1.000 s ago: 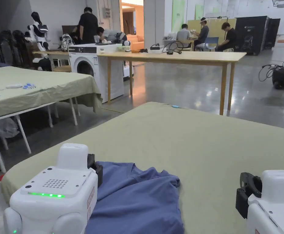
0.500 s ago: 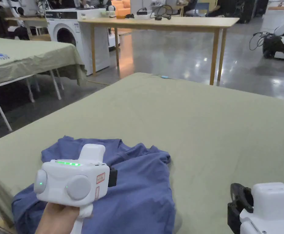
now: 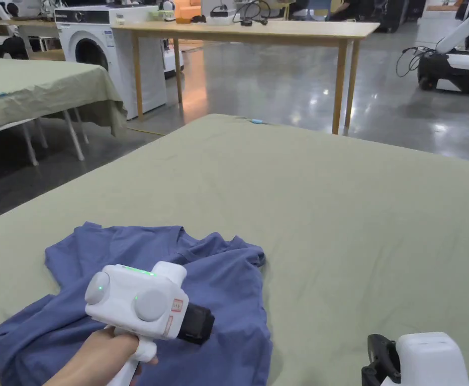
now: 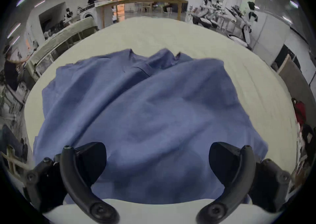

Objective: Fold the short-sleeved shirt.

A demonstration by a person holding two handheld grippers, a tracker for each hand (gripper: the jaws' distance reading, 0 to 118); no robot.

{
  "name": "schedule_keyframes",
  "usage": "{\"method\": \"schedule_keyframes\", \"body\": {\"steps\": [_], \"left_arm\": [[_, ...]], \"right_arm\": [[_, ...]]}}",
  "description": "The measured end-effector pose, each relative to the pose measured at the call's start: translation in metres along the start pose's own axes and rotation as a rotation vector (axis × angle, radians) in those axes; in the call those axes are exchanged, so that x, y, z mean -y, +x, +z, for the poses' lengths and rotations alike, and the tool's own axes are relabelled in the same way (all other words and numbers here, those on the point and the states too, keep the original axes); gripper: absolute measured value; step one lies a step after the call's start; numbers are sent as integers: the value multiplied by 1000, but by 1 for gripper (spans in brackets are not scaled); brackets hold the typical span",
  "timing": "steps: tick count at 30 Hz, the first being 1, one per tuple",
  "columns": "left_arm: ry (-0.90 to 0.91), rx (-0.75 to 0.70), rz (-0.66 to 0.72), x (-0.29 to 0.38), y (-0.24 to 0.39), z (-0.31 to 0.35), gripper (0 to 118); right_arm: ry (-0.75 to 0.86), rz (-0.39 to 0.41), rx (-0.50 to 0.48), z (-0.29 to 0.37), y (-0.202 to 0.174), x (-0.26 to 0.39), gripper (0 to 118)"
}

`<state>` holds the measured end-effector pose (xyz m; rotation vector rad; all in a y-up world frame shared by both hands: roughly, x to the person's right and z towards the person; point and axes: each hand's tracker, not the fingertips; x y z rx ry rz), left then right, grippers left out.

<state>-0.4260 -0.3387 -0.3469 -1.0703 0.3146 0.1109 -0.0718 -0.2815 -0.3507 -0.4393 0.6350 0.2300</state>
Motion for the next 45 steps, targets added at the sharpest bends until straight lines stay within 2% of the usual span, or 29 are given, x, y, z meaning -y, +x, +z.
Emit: {"method": "schedule_keyframes", "body": {"steps": [2, 5, 6, 7, 8, 9, 15, 21, 27, 31, 37, 41, 45], "left_arm": [[0, 31, 47, 3, 0, -3, 114], [81, 13, 51, 0, -1, 12, 96], [93, -2, 48, 0, -1, 16, 79], [105, -14, 49, -1, -1, 19, 56], [131, -8, 63, -1, -3, 23, 10], [107, 18, 86, 0, -5, 24, 0], [262, 67, 71, -17, 14, 75, 0], [366, 124, -80, -49, 107, 139, 0], [488, 330, -219, -85, 231, 190, 0], [501, 498, -313, -101, 315, 209, 0], [448, 718, -407, -103, 424, 202, 0], [310, 680, -445, -88, 478, 150, 0], [170, 592, -439, -81, 501, 73, 0]], "right_arm": [[-8, -4, 4, 4, 4, 2, 1], [-12, -13, 18, 14, 12, 7, 1], [-12, -19, 23, 18, 16, 8, 1], [-11, -25, 29, 23, 20, 10, 1], [-11, -30, 37, 28, 24, 12, 1], [-11, -33, 46, 33, 28, 14, 1], [-15, -90, 140, 72, 67, 31, 1], [7, -150, 241, 115, 106, 42, 1], [25, -186, 355, 158, 141, 51, 1], [26, -216, 431, 180, 164, 61, 1], [2, -257, 507, 196, 191, 76, 1], [-25, -288, 525, 194, 202, 85, 1], [-58, -296, 516, 186, 206, 94, 1]]}}
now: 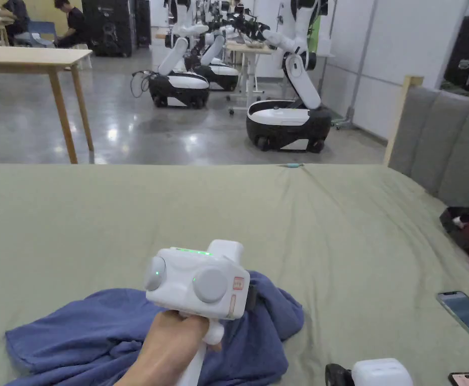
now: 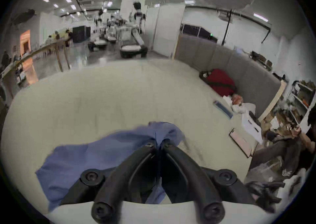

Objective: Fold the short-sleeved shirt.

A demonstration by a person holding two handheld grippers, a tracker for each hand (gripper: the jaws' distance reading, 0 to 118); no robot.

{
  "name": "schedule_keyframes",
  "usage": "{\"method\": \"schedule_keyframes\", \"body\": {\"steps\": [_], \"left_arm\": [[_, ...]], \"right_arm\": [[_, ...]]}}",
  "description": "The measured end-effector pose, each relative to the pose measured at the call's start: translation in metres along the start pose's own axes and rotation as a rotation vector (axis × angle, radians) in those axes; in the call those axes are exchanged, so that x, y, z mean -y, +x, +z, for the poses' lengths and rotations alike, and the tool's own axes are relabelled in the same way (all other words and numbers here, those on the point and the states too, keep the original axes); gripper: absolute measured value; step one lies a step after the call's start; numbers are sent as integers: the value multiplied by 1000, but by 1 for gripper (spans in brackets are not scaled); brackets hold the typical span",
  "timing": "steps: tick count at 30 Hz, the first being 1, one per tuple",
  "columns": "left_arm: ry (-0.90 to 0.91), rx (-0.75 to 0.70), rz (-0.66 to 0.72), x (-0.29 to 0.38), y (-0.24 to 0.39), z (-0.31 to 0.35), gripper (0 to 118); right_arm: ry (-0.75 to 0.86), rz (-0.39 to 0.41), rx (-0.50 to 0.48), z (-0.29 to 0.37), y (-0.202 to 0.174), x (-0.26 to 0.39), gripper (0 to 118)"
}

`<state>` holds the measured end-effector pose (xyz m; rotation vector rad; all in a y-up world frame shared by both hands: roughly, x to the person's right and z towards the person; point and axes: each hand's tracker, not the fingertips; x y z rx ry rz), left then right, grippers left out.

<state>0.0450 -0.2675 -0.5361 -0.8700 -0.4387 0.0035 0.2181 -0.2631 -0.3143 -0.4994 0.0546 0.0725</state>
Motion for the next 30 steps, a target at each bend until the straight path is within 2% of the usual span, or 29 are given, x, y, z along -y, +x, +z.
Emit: {"method": "schedule_keyframes", "body": {"steps": [2, 4, 5, 6, 7, 9, 11, 16, 17, 18, 19, 20, 21, 24, 30], "left_arm": [[-23, -40, 30, 9, -10, -14, 1], [1, -47, 42, 17, -20, -13, 15], [18, -57, 51, 19, -26, -10, 55], [19, -63, 61, 20, -34, -5, 71], [96, -47, 93, 27, -29, 17, 86], [91, -74, 87, 33, -39, 41, 118], [187, -110, 102, 47, -44, 81, 108], [482, -235, 138, 112, -57, 215, 101], [511, -241, 126, 125, -59, 235, 90], [543, -261, 144, 141, -62, 256, 74], [600, -302, 194, 158, -71, 275, 47], [629, -364, 217, 173, -74, 288, 8], [635, -411, 217, 186, -77, 299, 4], [680, -555, 229, 220, -77, 327, 4], [575, -616, 217, 234, -98, 332, 4]], "right_arm": [[-12, 1, -3, -5, 0, 3, 1], [-24, 0, -11, -9, -2, 5, 1], [-26, 0, -12, -11, -2, 5, 1], [-26, -2, -14, -11, -4, 5, 1], [-27, -4, -18, -11, -5, 5, 1], [-21, -7, -26, -9, -8, 3, 1], [-6, -6, -35, -6, -13, -1, 1], [44, 10, -63, 7, -27, -9, 1], [55, 17, -64, 10, -29, -10, 1], [66, 27, -66, 13, -32, -11, 1], [80, 38, -66, 17, -35, -11, 1], [94, 43, -58, 20, -38, -10, 1], [101, 44, -55, 23, -40, -10, 1], [118, 26, -68, 28, -45, -9, 1], [112, 30, -81, 29, -56, -10, 1]]}}
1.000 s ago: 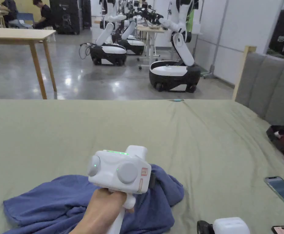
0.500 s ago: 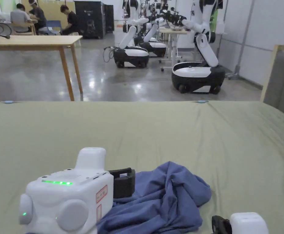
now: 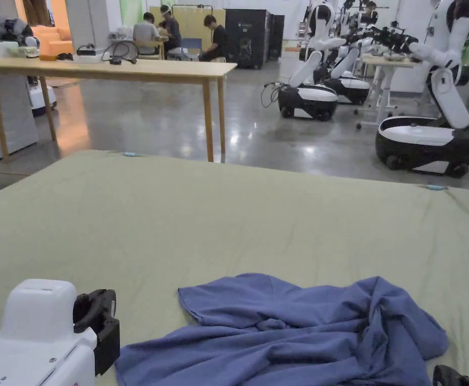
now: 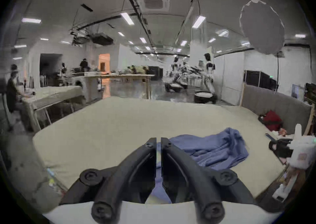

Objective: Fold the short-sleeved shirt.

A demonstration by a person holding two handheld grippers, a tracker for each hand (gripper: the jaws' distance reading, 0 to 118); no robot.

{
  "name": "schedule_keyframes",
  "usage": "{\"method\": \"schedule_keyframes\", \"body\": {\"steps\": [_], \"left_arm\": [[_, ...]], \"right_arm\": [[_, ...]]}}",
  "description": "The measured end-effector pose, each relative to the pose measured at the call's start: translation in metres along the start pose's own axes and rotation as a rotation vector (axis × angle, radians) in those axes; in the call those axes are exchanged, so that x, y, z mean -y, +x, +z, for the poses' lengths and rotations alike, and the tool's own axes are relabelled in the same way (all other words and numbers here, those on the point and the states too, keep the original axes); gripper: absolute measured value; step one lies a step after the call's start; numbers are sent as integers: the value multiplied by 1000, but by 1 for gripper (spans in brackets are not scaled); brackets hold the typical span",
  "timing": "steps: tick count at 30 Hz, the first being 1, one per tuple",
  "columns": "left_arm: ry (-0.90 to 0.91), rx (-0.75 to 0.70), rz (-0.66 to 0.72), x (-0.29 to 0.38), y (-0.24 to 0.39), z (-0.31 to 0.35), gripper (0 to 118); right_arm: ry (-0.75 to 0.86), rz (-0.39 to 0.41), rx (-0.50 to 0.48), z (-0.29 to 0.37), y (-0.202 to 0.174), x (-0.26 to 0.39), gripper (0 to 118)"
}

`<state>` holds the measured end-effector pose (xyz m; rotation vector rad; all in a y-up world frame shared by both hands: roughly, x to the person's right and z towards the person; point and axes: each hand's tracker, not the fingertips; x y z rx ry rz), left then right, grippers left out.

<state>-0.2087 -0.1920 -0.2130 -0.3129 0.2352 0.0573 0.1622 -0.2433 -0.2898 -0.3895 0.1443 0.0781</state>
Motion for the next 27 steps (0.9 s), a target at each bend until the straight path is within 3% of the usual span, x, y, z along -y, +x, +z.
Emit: {"method": "schedule_keyframes", "body": {"steps": [7, 11, 12, 13, 14, 15, 16, 20, 22, 25, 26, 27], "left_arm": [[-345, 95, 62, 3, -34, -89, 4], [-544, 107, -52, 17, -38, -154, 6], [-607, 113, -86, 24, -37, -171, 20], [-650, 108, -102, 28, -34, -175, 55], [-637, 76, -130, 31, -32, -182, 111], [-652, 77, -167, 34, -30, -191, 118], [-684, 62, -192, 42, -30, -200, 112], [-791, 75, -218, 65, -28, -221, 111], [-798, 148, -205, 65, -25, -221, 108], [-729, 167, -260, 42, -7, -189, 72], [-716, 155, -264, 42, -3, -184, 30], [-711, 147, -280, 41, 0, -181, 1]], "right_arm": [[-29, -10, -18, -8, -4, 4, 1], [-64, -17, -12, -16, -1, 10, 1], [-75, -17, -7, -18, 0, 12, 1], [-87, -18, -4, -21, 1, 14, 1], [-98, -18, -2, -24, 3, 16, 1], [-108, -20, 1, -27, 4, 18, 1], [-116, -23, 4, -30, 6, 19, 1], [-142, -39, 13, -38, 12, 22, 1], [-154, -39, 21, -41, 17, 22, 1], [-177, -44, 41, -51, 29, 19, 1], [-182, -49, 48, -56, 34, 16, 1], [-182, -55, 61, -62, 40, 12, 1]]}}
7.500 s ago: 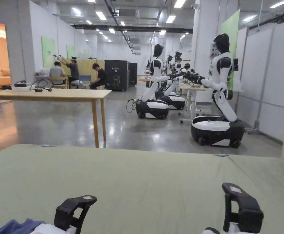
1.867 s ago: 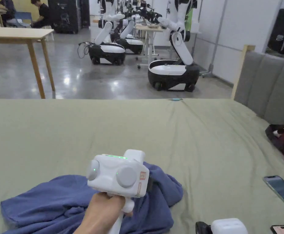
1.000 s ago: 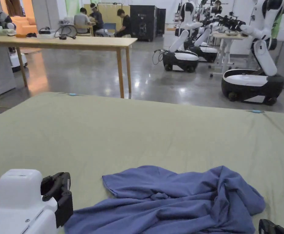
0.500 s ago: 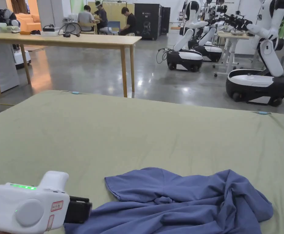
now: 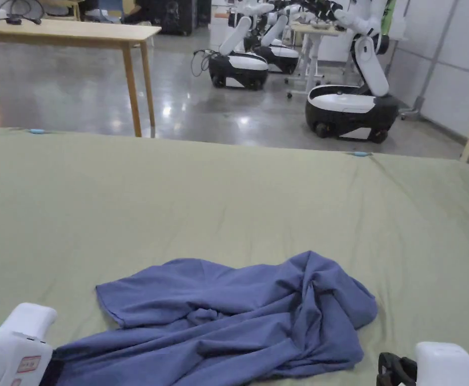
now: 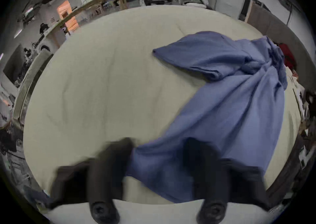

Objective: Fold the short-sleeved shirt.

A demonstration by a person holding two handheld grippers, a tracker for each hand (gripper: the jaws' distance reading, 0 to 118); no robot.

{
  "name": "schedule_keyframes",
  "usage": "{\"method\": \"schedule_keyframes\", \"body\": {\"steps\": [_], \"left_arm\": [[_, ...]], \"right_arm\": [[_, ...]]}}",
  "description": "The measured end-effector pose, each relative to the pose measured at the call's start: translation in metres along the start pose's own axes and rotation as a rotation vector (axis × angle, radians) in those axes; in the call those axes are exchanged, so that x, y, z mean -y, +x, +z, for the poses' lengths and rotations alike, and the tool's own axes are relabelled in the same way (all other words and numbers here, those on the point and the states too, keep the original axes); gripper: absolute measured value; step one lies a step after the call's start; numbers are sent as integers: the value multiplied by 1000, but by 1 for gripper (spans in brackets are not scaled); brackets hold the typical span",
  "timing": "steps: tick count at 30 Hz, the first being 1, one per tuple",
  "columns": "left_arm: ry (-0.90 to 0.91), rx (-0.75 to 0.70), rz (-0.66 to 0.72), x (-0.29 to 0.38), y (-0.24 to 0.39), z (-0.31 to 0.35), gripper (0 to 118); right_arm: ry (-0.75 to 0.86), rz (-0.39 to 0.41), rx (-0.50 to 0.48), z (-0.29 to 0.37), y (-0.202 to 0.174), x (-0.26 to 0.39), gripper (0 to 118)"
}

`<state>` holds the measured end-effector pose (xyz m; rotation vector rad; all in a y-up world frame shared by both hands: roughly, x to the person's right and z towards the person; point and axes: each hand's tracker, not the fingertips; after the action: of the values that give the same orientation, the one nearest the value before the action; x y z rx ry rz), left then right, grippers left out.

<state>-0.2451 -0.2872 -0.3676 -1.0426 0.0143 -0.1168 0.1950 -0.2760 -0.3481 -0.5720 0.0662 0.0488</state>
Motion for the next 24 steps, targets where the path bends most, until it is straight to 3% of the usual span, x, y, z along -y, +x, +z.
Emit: {"method": "schedule_keyframes", "body": {"steps": [6, 15, 16, 18, 19, 22, 24], "left_arm": [[-18, 54, 35, -1, -17, -23, 1], [7, 69, 29, -1, -21, -27, 1], [8, 68, 28, -2, -21, -27, 1], [11, 63, 19, 0, -18, -27, 1], [11, 62, 17, -1, -18, -27, 1], [7, 67, 18, -2, -19, -31, 1], [5, 74, 33, -3, -22, -32, 1]], "right_arm": [[-16, 19, 56, -64, 33, -54, 1], [-303, 27, 42, -226, 72, -112, 3], [-350, 30, 43, -239, 72, -110, 13], [-388, 71, 31, -254, 69, -103, 87], [-398, 104, 26, -260, 65, -99, 112], [-435, 181, 21, -263, 52, -85, 112], [-427, 161, -9, -260, 51, -87, 110]]}}
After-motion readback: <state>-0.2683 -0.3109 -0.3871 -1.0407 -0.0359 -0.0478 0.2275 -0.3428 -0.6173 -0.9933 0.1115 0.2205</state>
